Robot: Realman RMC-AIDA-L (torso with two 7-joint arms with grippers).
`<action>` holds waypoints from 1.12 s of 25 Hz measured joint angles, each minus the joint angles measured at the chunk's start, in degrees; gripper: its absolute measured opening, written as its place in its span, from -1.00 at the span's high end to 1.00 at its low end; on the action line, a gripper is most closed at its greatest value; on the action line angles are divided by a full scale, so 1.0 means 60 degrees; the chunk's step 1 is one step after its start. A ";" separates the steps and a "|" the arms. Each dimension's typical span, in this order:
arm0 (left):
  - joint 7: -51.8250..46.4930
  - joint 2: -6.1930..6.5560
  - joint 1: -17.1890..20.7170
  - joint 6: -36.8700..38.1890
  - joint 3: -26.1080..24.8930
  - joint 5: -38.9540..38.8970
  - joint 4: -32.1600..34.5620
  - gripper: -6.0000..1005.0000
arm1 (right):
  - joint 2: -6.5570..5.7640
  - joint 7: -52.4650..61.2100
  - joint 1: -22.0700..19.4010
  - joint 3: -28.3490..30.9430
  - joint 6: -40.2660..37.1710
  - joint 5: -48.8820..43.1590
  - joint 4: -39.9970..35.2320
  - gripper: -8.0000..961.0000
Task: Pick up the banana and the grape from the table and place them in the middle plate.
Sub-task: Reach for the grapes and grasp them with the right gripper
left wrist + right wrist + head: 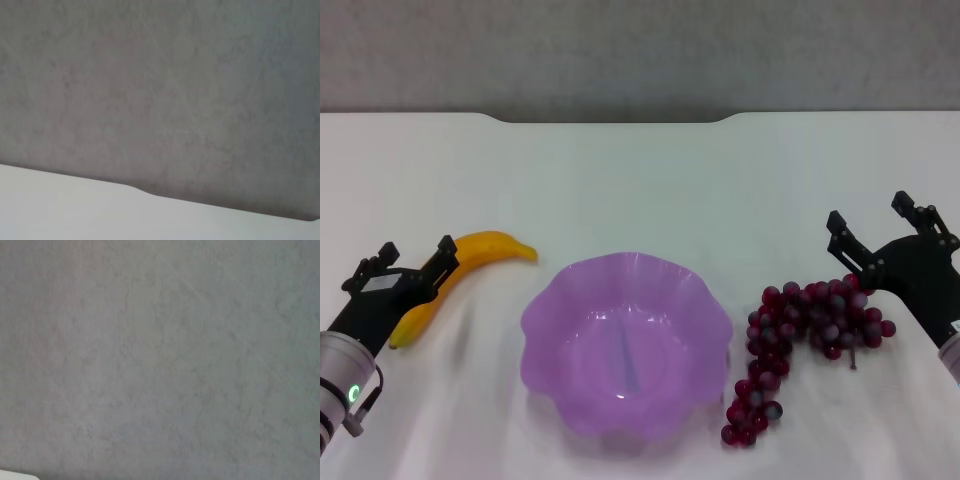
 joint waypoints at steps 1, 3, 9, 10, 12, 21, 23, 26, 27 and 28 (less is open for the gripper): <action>0.0000 -0.0001 -0.0008 0.0019 0.0009 0.0000 0.0000 -0.75 | 0.0001 0.0000 0.0000 -0.0003 0.0000 0.0000 0.0002 -0.86; 0.0000 -0.0001 -0.0014 0.0046 0.0020 0.0000 0.0000 -0.75 | 0.0001 0.0000 -0.0001 -0.0011 0.0000 0.0000 0.0001 -0.86; 0.0001 -0.0002 -0.0015 0.0045 0.0033 0.0000 0.0000 -0.75 | 0.0000 0.0000 -0.0012 0.0004 -0.0009 -0.0006 0.0014 -0.86; 0.0001 -0.0002 -0.0015 0.0044 0.0037 0.0000 0.0000 -0.75 | -0.0002 0.0000 -0.0028 0.0021 -0.0031 -0.0010 0.0050 -0.86; 0.0006 -0.0002 0.0002 0.0052 0.0053 0.0000 0.0000 -0.75 | -0.0035 0.0000 -0.0087 0.0069 -0.0100 -0.0028 0.0198 -0.86; 0.0052 0.0032 0.0193 0.0069 -0.0012 0.0000 0.0007 -0.75 | -0.0680 0.0319 -0.0555 0.0575 -0.0152 -0.0097 0.1176 -0.86; 0.0059 0.0031 0.0195 0.0073 -0.0015 0.0000 0.0013 -0.75 | -0.1091 0.0600 -0.0582 0.0591 0.0492 -0.0101 0.1713 -0.86; 0.0061 0.0031 0.0197 0.0136 -0.0015 0.0000 0.0031 -0.75 | -0.1680 0.0709 -0.0607 0.0701 0.1519 -0.0127 0.2533 -0.86; 0.0061 0.0028 0.0198 0.0174 -0.0016 0.0000 0.0039 -0.75 | -0.1761 0.0717 -0.0605 0.0792 0.1847 -0.0160 0.2644 -0.86; 0.0061 0.0024 0.0199 0.0198 -0.0016 0.0000 0.0042 -0.75 | -0.1825 0.0734 -0.0600 0.0876 0.2116 -0.0210 0.2728 -0.86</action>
